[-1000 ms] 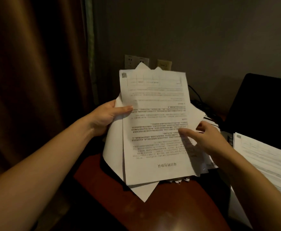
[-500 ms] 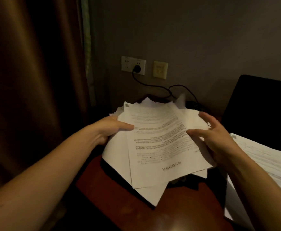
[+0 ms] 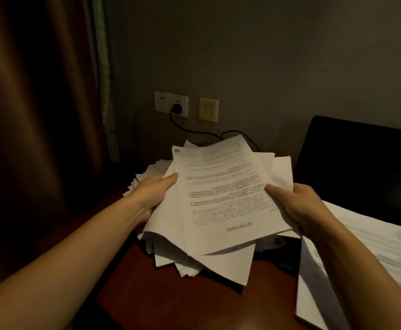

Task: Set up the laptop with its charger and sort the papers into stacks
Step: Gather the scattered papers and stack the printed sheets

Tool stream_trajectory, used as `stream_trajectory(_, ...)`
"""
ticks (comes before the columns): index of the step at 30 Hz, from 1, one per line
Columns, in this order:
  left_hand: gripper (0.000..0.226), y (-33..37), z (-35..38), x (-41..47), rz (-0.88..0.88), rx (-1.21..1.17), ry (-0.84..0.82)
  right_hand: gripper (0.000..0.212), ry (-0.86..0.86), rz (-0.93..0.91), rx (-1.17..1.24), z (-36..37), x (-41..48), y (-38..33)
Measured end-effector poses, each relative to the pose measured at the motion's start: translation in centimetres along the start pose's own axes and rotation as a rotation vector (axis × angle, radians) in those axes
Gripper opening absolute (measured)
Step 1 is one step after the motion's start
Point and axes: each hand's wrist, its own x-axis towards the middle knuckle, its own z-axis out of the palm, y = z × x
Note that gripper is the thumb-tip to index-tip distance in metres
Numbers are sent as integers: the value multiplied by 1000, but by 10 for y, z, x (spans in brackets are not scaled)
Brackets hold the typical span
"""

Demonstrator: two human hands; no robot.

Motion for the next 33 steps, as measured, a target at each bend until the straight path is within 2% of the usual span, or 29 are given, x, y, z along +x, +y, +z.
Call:
stream_trajectory(2,28,3,6,-4,-91,13,-78,23,94,3,24,4,1,0)
stream_trajectory(4,29,6,8,-7,-150,28,-141,28,84,37,-30,8,3,3)
stream_trajectory(7,41,5,8,-6,-130,14,-115,20,-184,144,-103,8,11,15)
stream_trajectory(8,44,2,9,-5,-83,38,-69,25,-243,145,-126,4,13,15)
stream_trajectory(9,49,0,10,-4,-14,112,1,37,-237,119,-166,1,14,15)
stream_trajectory(12,71,-4,12,-5,228,500,206,102,13,-5,-383,-4,11,9)
stream_trajectory(13,75,-5,12,-4,266,575,233,112,38,-26,-443,-3,8,7)
stream_trajectory(14,78,-7,12,-4,273,604,241,112,33,-37,-491,0,6,8)
stream_trajectory(15,78,-9,12,-3,265,613,241,103,17,-44,-525,4,3,9)
stream_trajectory(19,70,-7,13,-6,245,493,207,38,15,39,-465,11,3,16)
stream_trajectory(21,65,-6,12,-5,252,390,210,33,24,84,-413,10,8,21)
stream_trajectory(24,53,-5,8,-2,251,446,195,25,-10,154,-276,5,11,22)
stream_trajectory(26,39,-4,4,1,205,390,164,21,-61,193,-209,2,10,19)
stream_trajectory(28,26,-3,4,1,155,319,157,22,-101,185,-302,0,13,18)
stream_trajectory(30,27,-1,4,5,163,332,190,20,-103,151,-416,-1,15,15)
stream_trajectory(33,29,0,11,10,232,353,232,12,43,17,-629,1,16,14)
